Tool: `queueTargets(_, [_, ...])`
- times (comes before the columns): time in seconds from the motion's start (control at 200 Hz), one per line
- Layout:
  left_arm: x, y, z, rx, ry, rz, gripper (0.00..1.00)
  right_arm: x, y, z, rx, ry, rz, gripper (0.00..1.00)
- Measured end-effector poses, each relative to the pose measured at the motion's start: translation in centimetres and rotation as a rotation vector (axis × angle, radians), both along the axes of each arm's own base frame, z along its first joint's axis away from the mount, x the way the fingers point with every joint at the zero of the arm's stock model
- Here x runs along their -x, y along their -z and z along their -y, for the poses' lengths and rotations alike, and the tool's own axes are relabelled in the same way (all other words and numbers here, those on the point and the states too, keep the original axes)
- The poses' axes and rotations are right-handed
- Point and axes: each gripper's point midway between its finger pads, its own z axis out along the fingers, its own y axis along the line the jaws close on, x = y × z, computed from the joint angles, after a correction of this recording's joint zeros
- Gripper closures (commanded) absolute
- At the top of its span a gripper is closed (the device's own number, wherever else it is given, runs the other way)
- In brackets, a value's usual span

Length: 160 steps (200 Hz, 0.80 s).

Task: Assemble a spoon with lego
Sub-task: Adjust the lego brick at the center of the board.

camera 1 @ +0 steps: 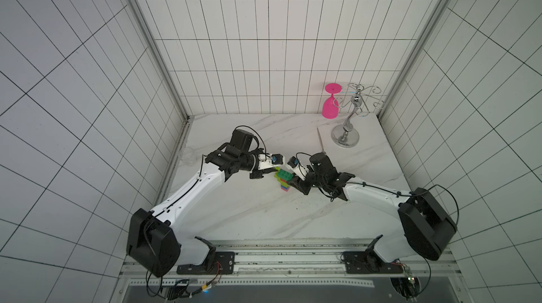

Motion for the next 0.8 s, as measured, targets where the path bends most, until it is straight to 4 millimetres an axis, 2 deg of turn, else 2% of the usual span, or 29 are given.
queueTargets(0.09, [0.4,0.5,-0.2,-0.022,-0.001,-0.043,0.88,0.0,0.0,0.1,0.006,-0.088,0.005,0.99])
queueTargets(0.245, [0.4,1.4,-0.3,-0.058,-0.025,-0.117,0.88,-0.9,0.0,-0.1,0.009,-0.21,-0.011,0.87])
queueTargets(0.345, [0.3,2.3,-0.5,-0.089,-0.047,-0.163,0.88,-1.2,0.0,-0.3,0.012,-0.275,-0.024,0.76])
queueTargets(0.49, [0.1,3.2,-0.8,-0.116,-0.068,-0.189,0.88,-1.3,0.0,-0.3,0.02,-0.318,-0.036,0.53])
queueTargets(0.555, [0.1,3.3,-0.8,-0.12,-0.072,-0.19,0.88,-1.2,0.0,-0.2,0.017,-0.327,-0.041,0.48])
queueTargets(0.635, [0.1,3.4,-0.8,-0.131,-0.072,-0.197,0.88,-1.2,0.0,-0.1,0.014,-0.33,-0.043,0.44])
queueTargets(0.8, [0.3,3.6,-0.4,-0.146,-0.061,-0.205,0.88,-1.6,-0.4,0.2,-0.005,-0.322,-0.037,0.43])
